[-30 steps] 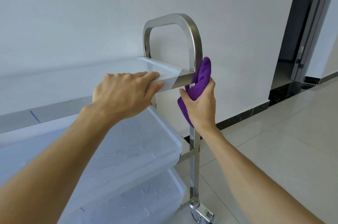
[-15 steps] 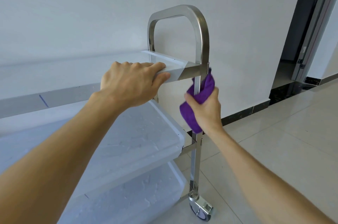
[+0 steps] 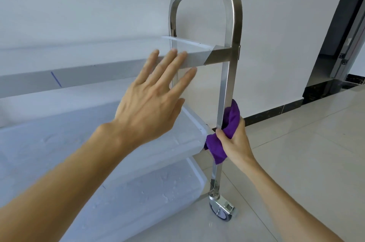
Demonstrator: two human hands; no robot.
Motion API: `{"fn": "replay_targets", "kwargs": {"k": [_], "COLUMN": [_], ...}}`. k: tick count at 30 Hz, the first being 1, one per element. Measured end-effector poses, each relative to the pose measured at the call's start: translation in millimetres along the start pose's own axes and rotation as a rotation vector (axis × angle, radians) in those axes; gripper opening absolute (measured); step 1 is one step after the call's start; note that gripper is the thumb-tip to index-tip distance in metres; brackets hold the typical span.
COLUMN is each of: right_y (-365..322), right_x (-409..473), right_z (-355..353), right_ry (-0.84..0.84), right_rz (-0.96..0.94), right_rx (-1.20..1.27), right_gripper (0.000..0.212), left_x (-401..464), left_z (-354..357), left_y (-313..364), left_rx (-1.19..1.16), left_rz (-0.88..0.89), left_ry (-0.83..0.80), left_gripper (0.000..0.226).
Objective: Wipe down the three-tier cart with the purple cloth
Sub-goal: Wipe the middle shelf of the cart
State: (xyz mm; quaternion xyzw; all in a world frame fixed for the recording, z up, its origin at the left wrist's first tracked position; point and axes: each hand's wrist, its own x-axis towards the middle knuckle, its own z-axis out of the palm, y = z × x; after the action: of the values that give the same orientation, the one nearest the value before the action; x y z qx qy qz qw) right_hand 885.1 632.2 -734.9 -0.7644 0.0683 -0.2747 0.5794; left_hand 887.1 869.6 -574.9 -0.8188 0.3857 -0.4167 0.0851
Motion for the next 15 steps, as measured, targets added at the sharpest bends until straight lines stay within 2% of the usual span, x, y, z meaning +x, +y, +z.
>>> {"fn": "replay_targets", "kwargs": {"k": [2, 4, 8, 10, 12, 15], "right_y": [-7.9, -20.4, -42.2, -49.5, -51.0, -47.6], "right_x": [-11.8, -26.1, -38.9, -33.7, -22.9, -1.7], "right_z": [-2.6, -4.5, 2.8, 14.4, 28.2, 38.8], "right_ry": [0.067, 0.115, 0.069, -0.001, -0.127, -0.466], "right_rz": [-0.045, -0.177, -0.596, -0.719, -0.632, -0.223], "right_rx": [0.062, 0.079, -0.135, -0.301, -0.462, -0.666], "right_gripper": [0.075, 0.081, 0.070, 0.065, 0.064, 0.067], "left_x": [-29.9, -61.1, -109.9, -125.8, -138.6, -151.6], "left_z": [12.5, 27.4, 56.0, 67.2, 75.7, 81.7], "left_y": [12.5, 20.3, 11.5, 2.0, -4.3, -5.3], "left_rx": [-0.076, -0.151, -0.323, -0.391, -0.405, -0.436], "left_rz": [0.022, -0.017, -0.309, -0.444, -0.526, -0.629], "left_ry": [-0.020, -0.115, -0.339, -0.414, -0.480, -0.520], "left_gripper": [0.052, 0.049, 0.044, 0.047, 0.048, 0.046]}}
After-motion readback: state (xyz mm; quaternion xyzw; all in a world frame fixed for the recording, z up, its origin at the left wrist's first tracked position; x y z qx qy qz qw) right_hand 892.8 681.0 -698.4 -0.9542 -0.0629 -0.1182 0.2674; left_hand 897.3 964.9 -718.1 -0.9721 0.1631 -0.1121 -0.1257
